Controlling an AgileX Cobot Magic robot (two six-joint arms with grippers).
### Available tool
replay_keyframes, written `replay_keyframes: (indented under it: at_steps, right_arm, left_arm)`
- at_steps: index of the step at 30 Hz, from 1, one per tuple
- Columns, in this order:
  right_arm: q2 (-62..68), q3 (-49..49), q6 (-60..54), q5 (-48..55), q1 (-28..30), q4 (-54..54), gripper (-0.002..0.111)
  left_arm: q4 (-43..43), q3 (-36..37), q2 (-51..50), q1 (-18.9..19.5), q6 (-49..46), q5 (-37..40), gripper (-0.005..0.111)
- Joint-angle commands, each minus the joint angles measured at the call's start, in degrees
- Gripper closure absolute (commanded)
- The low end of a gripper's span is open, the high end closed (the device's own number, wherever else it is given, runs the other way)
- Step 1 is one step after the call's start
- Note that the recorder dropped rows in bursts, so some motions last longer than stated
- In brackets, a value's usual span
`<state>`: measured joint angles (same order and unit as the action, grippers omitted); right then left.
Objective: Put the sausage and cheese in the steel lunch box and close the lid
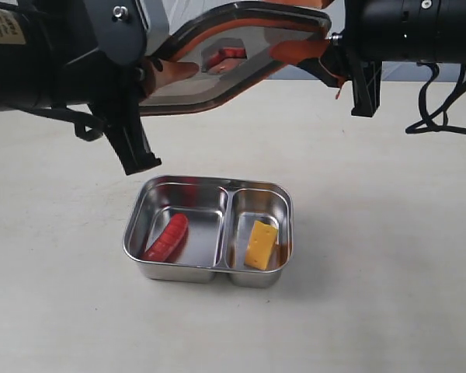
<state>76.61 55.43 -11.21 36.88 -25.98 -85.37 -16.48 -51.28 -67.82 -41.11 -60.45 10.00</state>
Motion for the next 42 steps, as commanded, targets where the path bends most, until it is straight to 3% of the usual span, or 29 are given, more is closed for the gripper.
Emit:
replay_keyframes:
  at_steps: [1,3,4,10,16,18,28,31,35,39,42]
  right_arm:
    - [-0.31,0.28,-0.89,0.41,0.25,0.70,0.084]
    - [-0.31,0.28,-0.89,0.41,0.25,1.44,0.105]
    - [-0.31,0.28,-0.89,0.18,0.25,1.55,0.109]
    - [-0.31,0.28,-1.93,-1.39,0.25,1.55,0.108]
    - [-0.31,0.28,-2.32,-2.16,0.25,1.55,0.108]
    - [-0.31,0.28,-2.53,-3.11,0.25,1.55,0.108]
    - [-0.31,0.28,-8.52,-6.63,0.25,2.63,0.109]
    - [-0.31,0.28,-8.84,-6.45,1.44,6.81,0.109]
    - [-0.31,0.28,-10.06,-3.91,5.24,10.80,0.109]
    - [0.28,0.28,-16.72,4.24,11.48,13.33,0.109]
    - [2.09,0.28,-19.49,12.33,14.79,13.20,0.109]
  left_arm:
    - [0.25,-0.19,0.48,-0.74,0.22,-1.02,0.107]
    - [0.38,-0.19,0.48,-0.74,0.22,-0.73,0.107]
    - [0.67,-0.19,0.48,-0.74,0.22,-0.32,0.107]
    - [5.87,-0.19,0.48,-0.74,-0.05,4.51,0.100]
    - [6.11,-0.19,0.48,-0.74,-0.05,7.13,0.059]
    - [5.85,-0.19,0.48,-0.74,-0.05,7.13,0.052]
    - [8.33,-0.19,1.94,-0.74,0.96,16.04,0.049]
    - [11.81,-0.19,4.16,-0.74,7.13,18.23,0.049]
    - [19.18,-0.19,8.46,-0.74,22.54,21.50,0.049]
    - [26.28,-0.19,11.85,-0.74,37.42,26.05,0.049]
    - [26.05,-0.19,12.96,-0.74,43.84,29.07,0.049]
